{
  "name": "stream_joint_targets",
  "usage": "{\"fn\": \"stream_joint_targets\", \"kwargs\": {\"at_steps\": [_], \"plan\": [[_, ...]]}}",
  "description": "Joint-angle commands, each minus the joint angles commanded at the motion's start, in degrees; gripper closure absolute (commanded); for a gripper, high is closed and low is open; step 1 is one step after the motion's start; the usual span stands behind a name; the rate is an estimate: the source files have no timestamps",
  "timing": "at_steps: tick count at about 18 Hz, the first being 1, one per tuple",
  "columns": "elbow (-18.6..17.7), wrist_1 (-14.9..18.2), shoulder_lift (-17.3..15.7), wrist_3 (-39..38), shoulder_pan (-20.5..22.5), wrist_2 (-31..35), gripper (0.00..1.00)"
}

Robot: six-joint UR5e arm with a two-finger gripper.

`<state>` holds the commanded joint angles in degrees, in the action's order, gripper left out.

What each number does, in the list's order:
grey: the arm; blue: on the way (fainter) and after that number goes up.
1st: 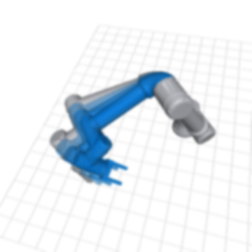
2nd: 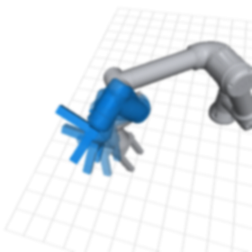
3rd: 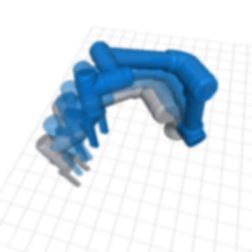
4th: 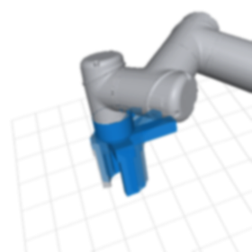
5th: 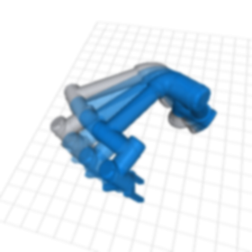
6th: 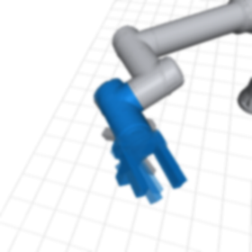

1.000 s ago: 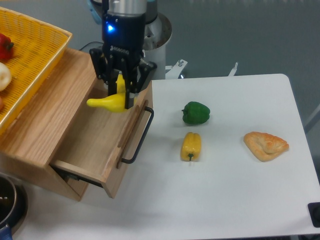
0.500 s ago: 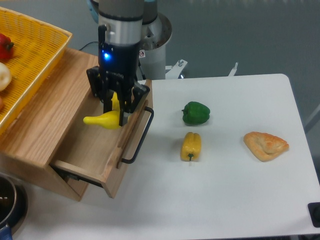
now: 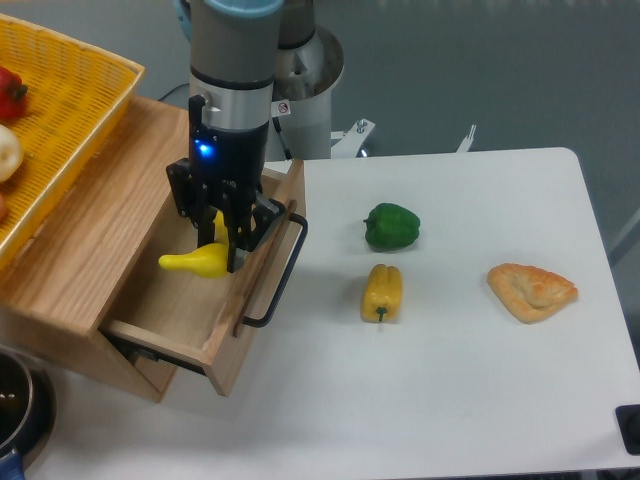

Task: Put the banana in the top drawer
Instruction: 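Lower the held banana down into the drawer interior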

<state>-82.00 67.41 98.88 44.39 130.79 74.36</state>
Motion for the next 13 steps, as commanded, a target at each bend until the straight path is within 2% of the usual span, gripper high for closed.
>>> {"fn": "stream_joint_targets", "kwargs": {"at_steps": [13], "plan": [[-1.76,0.00,1.32,0.00,-2.29,2.55,0.78]]}}
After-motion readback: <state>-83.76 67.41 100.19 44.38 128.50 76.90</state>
